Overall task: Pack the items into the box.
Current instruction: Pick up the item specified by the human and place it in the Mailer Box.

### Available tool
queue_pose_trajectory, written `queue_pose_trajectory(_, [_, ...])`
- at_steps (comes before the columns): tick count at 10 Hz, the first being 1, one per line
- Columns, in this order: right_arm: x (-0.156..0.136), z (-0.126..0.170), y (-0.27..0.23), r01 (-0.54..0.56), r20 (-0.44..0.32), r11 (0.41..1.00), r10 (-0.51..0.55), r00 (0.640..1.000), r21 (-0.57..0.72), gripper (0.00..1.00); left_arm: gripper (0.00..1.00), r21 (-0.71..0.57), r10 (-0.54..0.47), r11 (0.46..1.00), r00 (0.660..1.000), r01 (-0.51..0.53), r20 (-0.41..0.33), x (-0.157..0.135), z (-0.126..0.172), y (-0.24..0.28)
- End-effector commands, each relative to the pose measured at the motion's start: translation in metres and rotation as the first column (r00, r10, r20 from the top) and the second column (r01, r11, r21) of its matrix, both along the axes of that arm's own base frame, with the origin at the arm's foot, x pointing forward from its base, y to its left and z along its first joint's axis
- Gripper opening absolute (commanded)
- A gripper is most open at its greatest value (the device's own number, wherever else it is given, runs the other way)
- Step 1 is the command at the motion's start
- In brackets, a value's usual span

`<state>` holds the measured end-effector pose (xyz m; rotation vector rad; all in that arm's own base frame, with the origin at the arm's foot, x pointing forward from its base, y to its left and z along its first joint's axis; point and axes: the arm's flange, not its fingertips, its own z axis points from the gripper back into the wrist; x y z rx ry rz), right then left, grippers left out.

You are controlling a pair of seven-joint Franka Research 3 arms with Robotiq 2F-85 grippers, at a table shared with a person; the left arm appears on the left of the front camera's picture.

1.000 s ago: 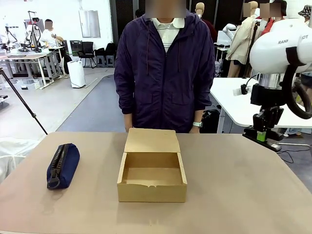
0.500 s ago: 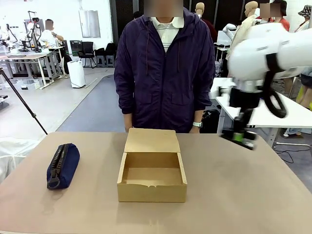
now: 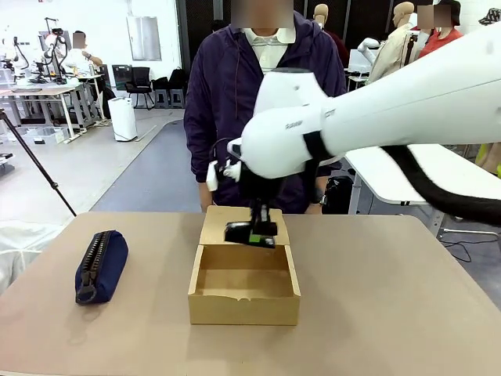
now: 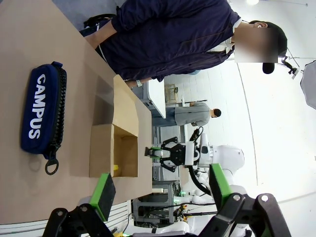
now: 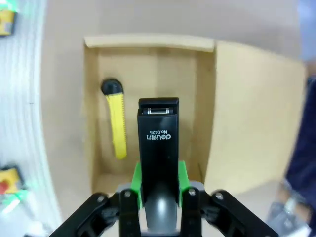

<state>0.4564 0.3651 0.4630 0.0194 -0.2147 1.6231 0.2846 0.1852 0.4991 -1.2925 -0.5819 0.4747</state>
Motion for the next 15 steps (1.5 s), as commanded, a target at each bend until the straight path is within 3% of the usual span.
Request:
queue_pose_trajectory(1, [0.018,-0.011,0.002,-0.146,0.023,0.989,0.147,0.989,-0.032,0.0,1.0,-0.015,0.001,1.0,1.0,-0.001,0.011,0.0,0.002,-0.001])
queue_pose_trajectory(5, [0.025,-0.024,0.008,-0.14,-0.012,0.989,0.139,0.99,-0.039,0.0,1.0,-0.015,0.001,1.0,1.0,-0.001,0.011,0.0,0.002,-0.001])
queue_pose_trajectory(7, [0.032,-0.073,0.012,-0.084,-0.092,0.996,0.08,0.993,-0.036,0.0,1.0,-0.015,0.001,1.0,1.0,-0.001,0.011,0.0,0.002,-0.001])
queue_pose_trajectory(9, [0.025,-0.096,0.017,-0.064,-0.148,0.998,0.059,0.987,-0.024,0.0,1.0,-0.015,0.001,1.0,1.0,-0.001,0.011,0.0,0.002,-0.001])
queue_pose_trajectory(11, [0.023,-0.102,0.014,-0.02,-0.116,0.999,0.015,0.993,-0.045,0.03,1.0,-0.015,0.001,1.0,1.0,-0.001,0.011,0.0,0.002,-0.001])
queue_pose_trajectory(12, [0.023,-0.101,0.013,-0.022,-0.111,0.999,0.018,0.994,-0.036,0.57,1.0,-0.015,0.001,1.0,1.0,-0.001,0.011,0.0,0.002,-0.001])
queue_pose_trajectory(13, [0.023,-0.1,0.012,-0.016,-0.116,0.999,0.012,0.993,-0.033,1.0,1.0,-0.015,0.001,1.0,1.0,-0.001,0.011,0.0,0.002,-0.001])
queue_pose_trajectory(15, [0.022,-0.1,0.012,-0.012,-0.12,0.999,0.007,0.993,-0.036,1.0,1.0,-0.015,0.001,1.0,1.0,-0.001,0.011,0.0,0.002,-0.001])
